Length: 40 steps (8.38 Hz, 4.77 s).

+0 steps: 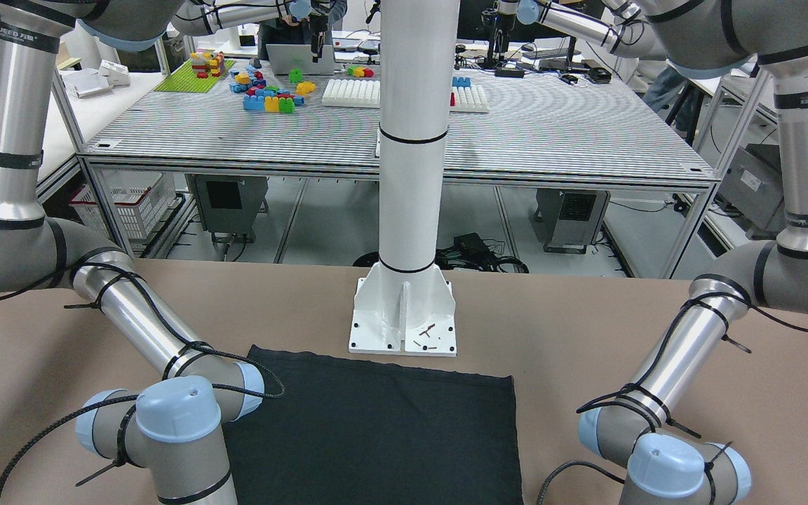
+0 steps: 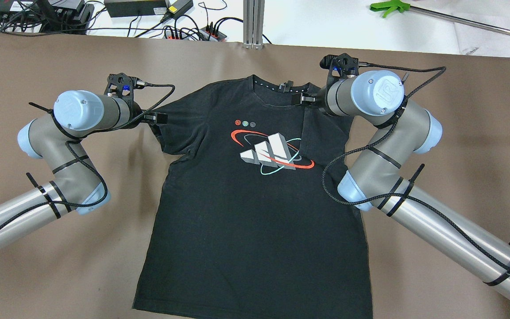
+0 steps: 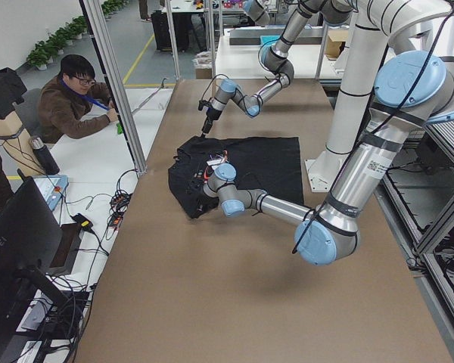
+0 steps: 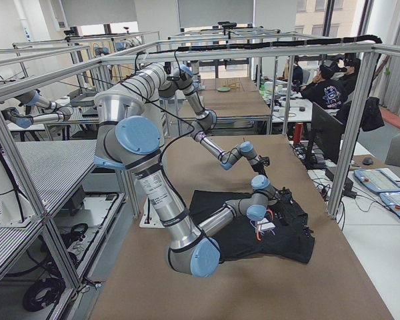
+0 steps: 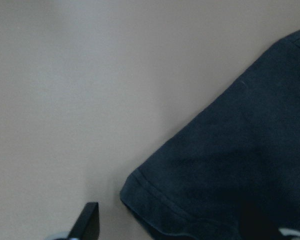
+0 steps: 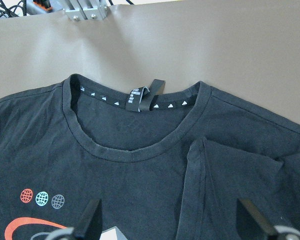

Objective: Fold clothes
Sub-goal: 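Grasp the sleeve nearest the left gripper with the left gripper, then fold the held sleeve inward over the shirt with the left gripper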

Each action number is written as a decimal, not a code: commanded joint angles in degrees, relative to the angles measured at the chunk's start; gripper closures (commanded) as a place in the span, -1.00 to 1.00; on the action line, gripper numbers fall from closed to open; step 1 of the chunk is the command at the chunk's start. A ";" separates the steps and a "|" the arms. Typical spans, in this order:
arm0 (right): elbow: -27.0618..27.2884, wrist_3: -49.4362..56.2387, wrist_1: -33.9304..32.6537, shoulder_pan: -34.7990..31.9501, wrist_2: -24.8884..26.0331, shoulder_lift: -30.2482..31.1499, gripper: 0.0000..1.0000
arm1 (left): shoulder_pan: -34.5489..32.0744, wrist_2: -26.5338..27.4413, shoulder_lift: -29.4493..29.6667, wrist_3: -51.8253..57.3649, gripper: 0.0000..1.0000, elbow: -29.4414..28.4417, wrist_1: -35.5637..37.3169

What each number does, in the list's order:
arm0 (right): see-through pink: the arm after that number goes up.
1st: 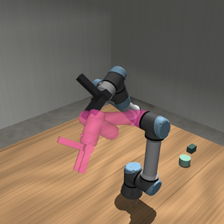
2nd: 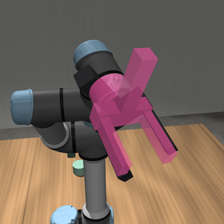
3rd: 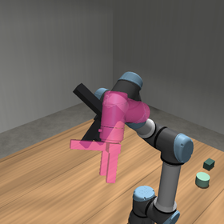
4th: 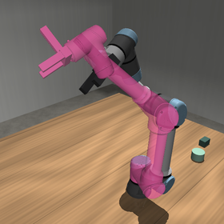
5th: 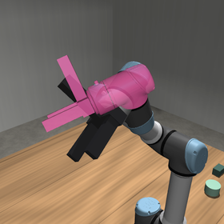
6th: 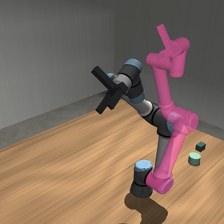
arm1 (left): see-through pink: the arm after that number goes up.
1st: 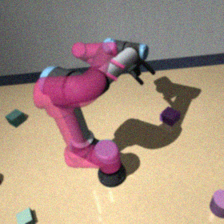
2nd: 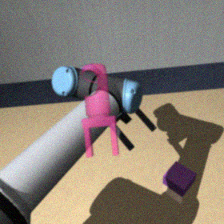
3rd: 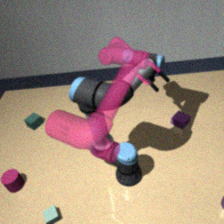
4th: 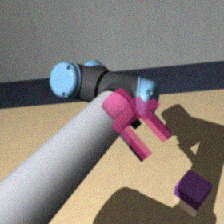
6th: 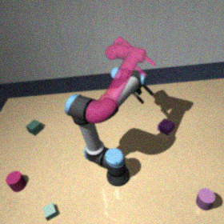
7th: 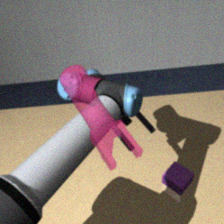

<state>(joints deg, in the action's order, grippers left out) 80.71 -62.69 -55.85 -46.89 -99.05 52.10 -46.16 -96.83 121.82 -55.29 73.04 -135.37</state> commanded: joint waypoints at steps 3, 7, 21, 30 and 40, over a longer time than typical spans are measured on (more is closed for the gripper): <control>0.06 0.02 0.30 0.04 0.00 0.63 -0.89 | 1.33 -0.11 0.52 -2.28 -1.00 -1.94 0.28; 0.15 0.02 0.30 0.04 0.00 0.63 -0.89 | 1.42 -0.55 0.61 -2.46 -0.16 -2.73 0.46; 1.99 0.11 0.30 0.04 0.09 3.26 -0.89 | 5.45 -0.03 18.85 -15.45 1.00 4.33 29.02; 2.26 -0.07 0.56 -0.05 -0.09 4.50 -0.89 | 13.02 13.08 24.07 -18.80 -1.00 -0.62 26.74; 3.49 0.02 0.12 -0.40 -0.26 4.50 -0.89 | 5.21 8.59 23.19 -10.03 -1.00 -14.59 3.01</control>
<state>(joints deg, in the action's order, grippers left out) 84.20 -62.61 -55.72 -47.24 -99.32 56.69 -39.51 -88.16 144.79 -67.31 60.48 -130.29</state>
